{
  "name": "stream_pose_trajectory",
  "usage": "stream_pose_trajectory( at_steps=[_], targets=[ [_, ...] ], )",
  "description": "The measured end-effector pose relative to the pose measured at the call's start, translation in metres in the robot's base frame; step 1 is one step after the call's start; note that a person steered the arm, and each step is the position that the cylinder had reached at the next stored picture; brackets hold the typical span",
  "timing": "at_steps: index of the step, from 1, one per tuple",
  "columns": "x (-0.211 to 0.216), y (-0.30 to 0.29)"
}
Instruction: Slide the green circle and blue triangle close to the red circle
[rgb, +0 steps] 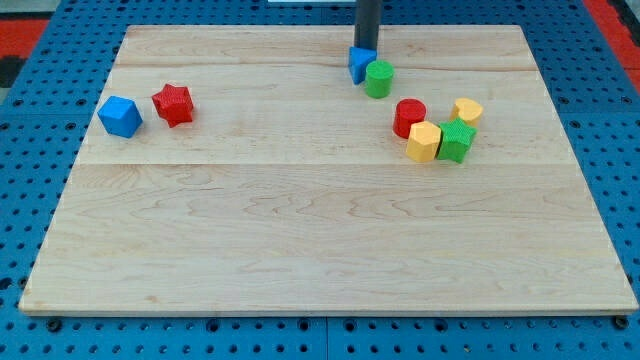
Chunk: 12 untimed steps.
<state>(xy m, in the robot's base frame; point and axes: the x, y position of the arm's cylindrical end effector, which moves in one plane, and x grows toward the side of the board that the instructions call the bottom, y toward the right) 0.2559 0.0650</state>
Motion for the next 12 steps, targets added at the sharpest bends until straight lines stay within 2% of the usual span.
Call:
stream_pose_trajectory(
  at_steps=[2, 4, 7, 9, 10, 11, 12],
  targets=[
    [-0.016, -0.014],
    [0.028, -0.009],
    [0.059, 0.081],
    [0.055, 0.011],
    [0.028, 0.016],
    [0.003, -0.011],
    [0.027, -0.059]
  ],
)
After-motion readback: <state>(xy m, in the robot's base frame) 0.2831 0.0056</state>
